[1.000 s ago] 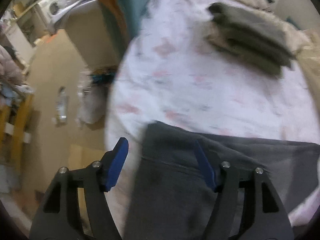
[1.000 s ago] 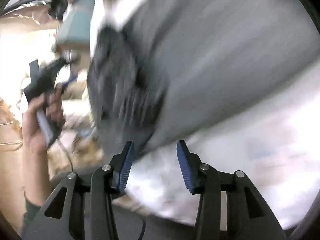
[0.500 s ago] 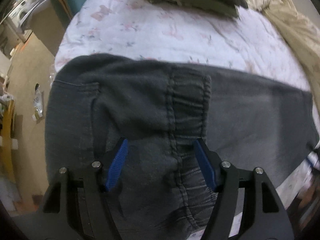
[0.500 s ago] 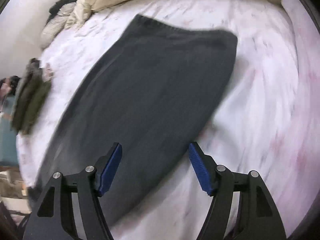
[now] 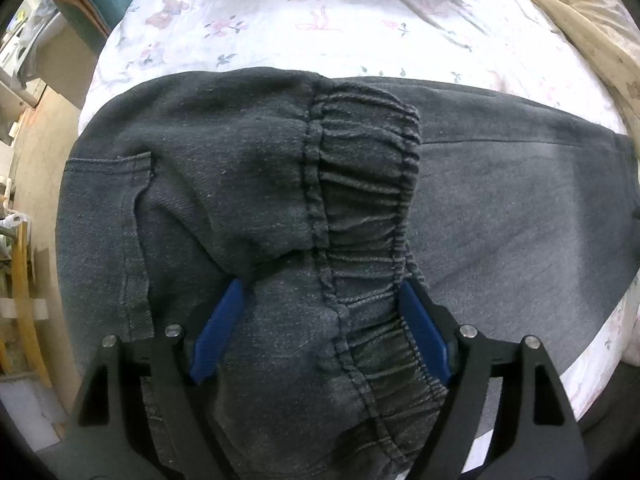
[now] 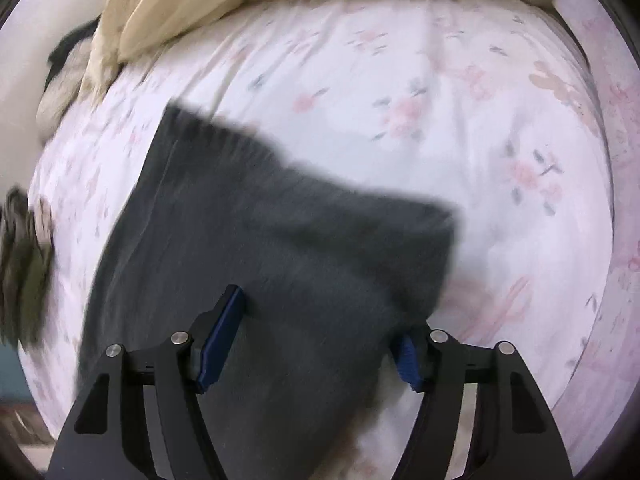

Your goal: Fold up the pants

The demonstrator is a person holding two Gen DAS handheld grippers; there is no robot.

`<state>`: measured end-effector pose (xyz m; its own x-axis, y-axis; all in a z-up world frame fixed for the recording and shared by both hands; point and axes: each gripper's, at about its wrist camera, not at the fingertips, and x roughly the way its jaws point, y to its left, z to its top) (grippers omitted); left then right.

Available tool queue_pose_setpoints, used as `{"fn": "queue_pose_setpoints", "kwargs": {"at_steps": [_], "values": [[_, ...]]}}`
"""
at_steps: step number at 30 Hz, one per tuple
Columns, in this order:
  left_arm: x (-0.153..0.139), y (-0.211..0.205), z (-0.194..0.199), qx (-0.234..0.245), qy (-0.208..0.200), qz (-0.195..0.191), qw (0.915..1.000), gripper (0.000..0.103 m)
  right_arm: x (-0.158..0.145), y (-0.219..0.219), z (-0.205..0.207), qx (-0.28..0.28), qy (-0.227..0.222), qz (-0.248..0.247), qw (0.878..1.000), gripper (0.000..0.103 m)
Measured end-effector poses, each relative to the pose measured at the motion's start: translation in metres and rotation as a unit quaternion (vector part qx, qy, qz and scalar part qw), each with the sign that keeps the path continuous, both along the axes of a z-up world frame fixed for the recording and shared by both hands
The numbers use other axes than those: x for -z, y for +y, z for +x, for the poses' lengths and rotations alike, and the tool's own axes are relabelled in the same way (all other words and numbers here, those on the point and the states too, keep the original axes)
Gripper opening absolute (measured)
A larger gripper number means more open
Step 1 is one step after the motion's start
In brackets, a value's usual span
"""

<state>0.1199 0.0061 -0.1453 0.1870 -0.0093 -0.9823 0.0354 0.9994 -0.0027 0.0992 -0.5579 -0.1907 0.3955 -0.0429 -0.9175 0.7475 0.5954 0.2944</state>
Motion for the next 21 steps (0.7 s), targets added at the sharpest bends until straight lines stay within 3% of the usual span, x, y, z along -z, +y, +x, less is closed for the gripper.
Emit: {"fn": "queue_pose_setpoints", "kwargs": {"at_steps": [4,7,11,15,18,21], "values": [[0.000,0.000,0.002,-0.008,0.004,-0.004,1.0000,0.078,-0.002,-0.036,-0.023,0.066,-0.040,0.041,0.996,0.069],[0.001,0.002,0.005,-0.014,0.009,-0.007,0.9998,0.079,0.000,-0.045,-0.029,0.066,-0.052,0.076,0.994,0.069],[0.001,0.003,0.007,-0.011,0.012,-0.009,0.9998,0.080,-0.010,-0.048,-0.037,0.075,-0.025,0.017,0.997,0.069],[0.002,0.001,0.010,-0.009,0.015,-0.009,0.9998,0.082,0.002,-0.042,-0.022,0.059,-0.029,0.029,0.997,0.070],[0.003,0.000,0.013,-0.008,0.016,-0.011,0.9998,0.082,-0.005,-0.030,-0.011,0.028,-0.027,-0.006,0.999,0.070],[0.004,0.004,0.014,-0.014,0.015,-0.018,0.9996,0.082,-0.009,-0.027,-0.014,0.040,-0.041,-0.014,0.998,0.071]]}}
